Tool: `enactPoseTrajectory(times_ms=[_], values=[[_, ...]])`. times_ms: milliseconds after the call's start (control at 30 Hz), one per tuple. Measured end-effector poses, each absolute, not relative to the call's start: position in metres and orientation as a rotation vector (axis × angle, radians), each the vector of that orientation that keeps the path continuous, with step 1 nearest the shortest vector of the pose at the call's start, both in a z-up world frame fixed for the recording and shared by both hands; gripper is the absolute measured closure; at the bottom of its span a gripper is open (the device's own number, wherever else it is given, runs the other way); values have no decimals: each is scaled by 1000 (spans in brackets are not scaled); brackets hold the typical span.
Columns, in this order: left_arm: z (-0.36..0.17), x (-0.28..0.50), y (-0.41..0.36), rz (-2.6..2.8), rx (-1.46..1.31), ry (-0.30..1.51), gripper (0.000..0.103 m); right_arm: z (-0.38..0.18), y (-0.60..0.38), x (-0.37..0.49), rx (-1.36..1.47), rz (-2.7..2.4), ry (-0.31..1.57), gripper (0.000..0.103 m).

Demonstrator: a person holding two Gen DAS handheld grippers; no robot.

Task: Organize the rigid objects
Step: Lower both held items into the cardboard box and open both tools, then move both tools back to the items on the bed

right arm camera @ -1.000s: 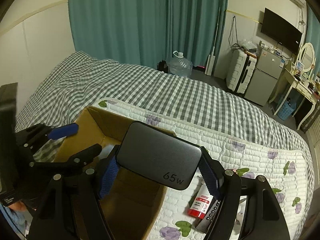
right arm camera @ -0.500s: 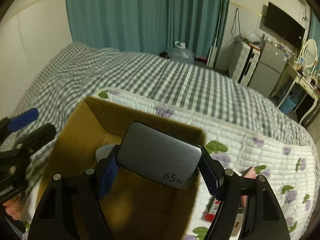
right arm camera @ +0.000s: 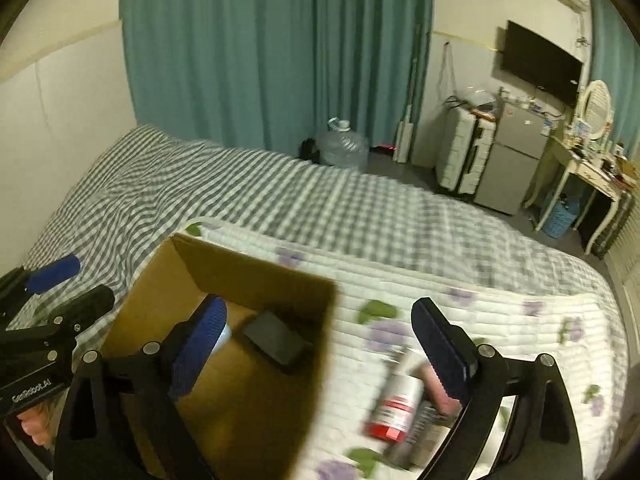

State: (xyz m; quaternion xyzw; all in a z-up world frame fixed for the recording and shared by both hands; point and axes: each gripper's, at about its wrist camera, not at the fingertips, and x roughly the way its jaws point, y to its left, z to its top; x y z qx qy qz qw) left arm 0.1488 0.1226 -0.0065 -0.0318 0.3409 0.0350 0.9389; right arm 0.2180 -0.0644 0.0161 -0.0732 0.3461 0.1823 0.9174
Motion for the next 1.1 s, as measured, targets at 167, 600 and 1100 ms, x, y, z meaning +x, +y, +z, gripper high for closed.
enactPoseTrajectory(times_ms=[167, 600, 1100], values=[[1, 141, 63, 8, -43, 721, 33, 41, -135, 192, -176, 307, 661, 9], [-30, 152, -104, -102, 47, 823, 33, 8, -283, 174, -116, 216, 746, 9], [-142, 181, -157, -43, 90, 986, 33, -130, -274, 248, -196, 421, 1053, 31]])
